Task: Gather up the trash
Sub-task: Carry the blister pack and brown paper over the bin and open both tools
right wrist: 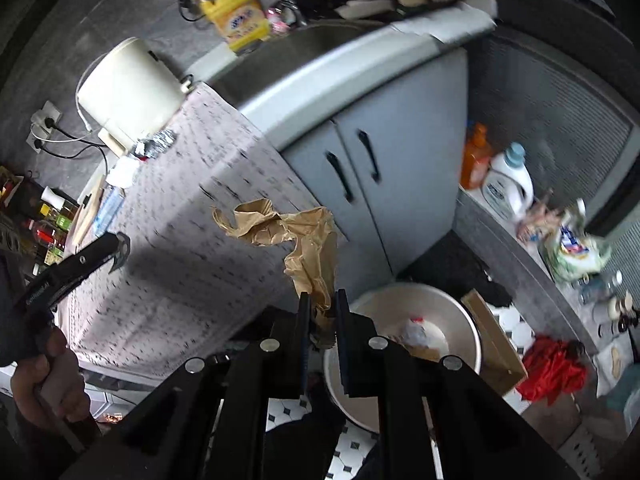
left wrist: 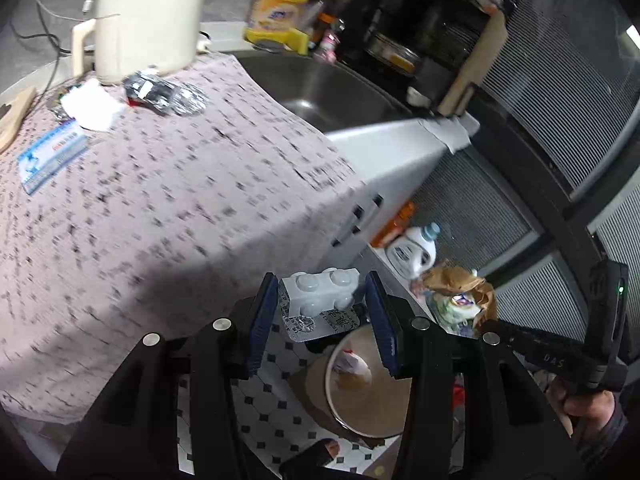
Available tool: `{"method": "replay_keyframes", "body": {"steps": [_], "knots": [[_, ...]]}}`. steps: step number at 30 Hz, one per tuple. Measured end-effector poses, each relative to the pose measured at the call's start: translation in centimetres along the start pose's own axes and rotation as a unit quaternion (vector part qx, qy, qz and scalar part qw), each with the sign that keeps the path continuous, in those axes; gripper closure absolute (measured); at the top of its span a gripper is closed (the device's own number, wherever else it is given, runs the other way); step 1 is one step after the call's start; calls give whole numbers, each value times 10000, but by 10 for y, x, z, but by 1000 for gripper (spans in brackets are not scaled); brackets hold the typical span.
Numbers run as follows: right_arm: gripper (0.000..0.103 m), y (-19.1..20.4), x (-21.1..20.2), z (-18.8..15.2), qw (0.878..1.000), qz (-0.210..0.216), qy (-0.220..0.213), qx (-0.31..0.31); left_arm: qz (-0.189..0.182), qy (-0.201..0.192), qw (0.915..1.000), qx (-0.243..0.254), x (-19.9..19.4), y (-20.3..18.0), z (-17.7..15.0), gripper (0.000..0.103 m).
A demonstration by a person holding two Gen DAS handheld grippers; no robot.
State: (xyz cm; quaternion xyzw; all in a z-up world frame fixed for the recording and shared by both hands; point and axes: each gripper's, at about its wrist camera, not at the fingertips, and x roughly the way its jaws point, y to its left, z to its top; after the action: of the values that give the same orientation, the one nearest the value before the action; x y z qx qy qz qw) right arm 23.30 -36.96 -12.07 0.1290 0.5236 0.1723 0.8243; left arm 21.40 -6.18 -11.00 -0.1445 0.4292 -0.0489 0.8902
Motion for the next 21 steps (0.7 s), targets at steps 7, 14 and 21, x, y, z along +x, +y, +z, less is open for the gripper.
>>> {"method": "replay_keyframes", "body": {"steps": [7, 14, 21], "knots": [[76, -40, 8, -39, 9987, -53, 498, 128, -65, 287, 9996, 48, 21, -33, -32, 58], [45, -70, 10, -67, 9966, -80, 795, 212, -150, 560, 9983, 35, 39, -58, -61, 58], [45, -98, -11, -75, 9971, -234, 575, 432, -344, 801, 9960, 178, 55, -82, -80, 58]]}}
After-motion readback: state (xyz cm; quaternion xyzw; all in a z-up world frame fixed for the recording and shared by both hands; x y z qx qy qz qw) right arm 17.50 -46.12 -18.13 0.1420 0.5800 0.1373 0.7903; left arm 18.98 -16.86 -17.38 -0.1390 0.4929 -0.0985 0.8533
